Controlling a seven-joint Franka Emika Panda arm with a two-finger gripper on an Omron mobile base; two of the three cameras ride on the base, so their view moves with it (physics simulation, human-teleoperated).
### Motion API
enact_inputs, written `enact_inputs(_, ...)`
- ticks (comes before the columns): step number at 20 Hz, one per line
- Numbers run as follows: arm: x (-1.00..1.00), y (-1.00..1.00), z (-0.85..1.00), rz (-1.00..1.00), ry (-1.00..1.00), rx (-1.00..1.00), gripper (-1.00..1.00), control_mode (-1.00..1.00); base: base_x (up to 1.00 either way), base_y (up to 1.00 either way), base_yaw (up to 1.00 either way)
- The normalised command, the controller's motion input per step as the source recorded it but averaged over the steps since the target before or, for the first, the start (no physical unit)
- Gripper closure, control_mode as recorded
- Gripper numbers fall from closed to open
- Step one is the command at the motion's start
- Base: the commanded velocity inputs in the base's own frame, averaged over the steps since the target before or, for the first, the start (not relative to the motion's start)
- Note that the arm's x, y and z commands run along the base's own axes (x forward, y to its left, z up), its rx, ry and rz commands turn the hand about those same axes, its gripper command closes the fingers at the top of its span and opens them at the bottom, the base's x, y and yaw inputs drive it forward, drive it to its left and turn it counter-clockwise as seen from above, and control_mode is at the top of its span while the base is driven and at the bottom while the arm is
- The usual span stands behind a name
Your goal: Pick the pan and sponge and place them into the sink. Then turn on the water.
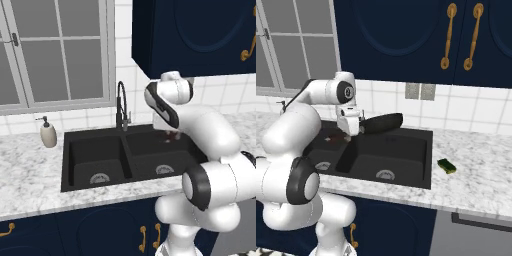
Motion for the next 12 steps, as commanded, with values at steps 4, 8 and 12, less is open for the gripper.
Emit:
enact_inputs(4,0.18,-0.34,0.0,0.72,0.0,0.11,1.0,-1.0,0.0,0.0,0.0)
enact_inputs(8,0.23,-0.47,0.0,0.69,-0.04,0.23,1.0,-1.0,0.0,0.0,0.0)
enact_inputs(12,0.16,-0.63,0.0,0.64,-0.13,0.32,1.0,-1.0,0.0,0.0,0.0)
